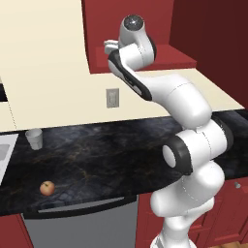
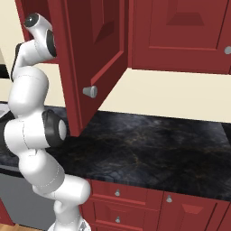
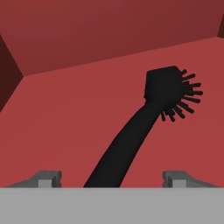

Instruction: Open the cabinet. Pick the dish brush and place it next to the sink. Then close the cabinet.

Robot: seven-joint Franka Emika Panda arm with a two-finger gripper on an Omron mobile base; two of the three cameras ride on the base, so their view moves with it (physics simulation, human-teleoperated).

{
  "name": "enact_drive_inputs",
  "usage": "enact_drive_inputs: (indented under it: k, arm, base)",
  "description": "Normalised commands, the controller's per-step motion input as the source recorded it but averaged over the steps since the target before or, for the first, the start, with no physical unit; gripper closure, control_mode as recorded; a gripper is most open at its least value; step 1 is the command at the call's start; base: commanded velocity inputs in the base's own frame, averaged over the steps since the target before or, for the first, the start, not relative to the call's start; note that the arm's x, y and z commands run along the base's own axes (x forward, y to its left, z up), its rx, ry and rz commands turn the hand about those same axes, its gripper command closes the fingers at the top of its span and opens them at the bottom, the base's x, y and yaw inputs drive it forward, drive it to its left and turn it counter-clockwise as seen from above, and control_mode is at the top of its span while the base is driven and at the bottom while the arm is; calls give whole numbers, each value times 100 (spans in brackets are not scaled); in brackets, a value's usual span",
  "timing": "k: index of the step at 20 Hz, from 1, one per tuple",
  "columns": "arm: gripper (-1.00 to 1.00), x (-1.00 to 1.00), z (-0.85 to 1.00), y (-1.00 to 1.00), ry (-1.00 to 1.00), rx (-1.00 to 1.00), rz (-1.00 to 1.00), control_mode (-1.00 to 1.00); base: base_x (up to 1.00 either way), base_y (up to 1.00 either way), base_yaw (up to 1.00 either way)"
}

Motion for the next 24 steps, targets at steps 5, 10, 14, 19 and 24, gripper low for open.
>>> enact_drive_inputs:
  k: [5,10,14,19,24]
  arm:
    - [100,0,0,0,0,0,0,-100]
    - [100,-2,0,0,0,0,0,-100]
    - [100,-46,0,-8,-3,2,0,-100]
    - [100,-95,0,-23,-13,7,0,-100]
    - [100,-100,0,-32,-7,6,0,-100]
  base:
    - [0,0,0]
    - [0,0,0]
    - [0,0,0]
    - [0,0,0]
    - [0,0,0]
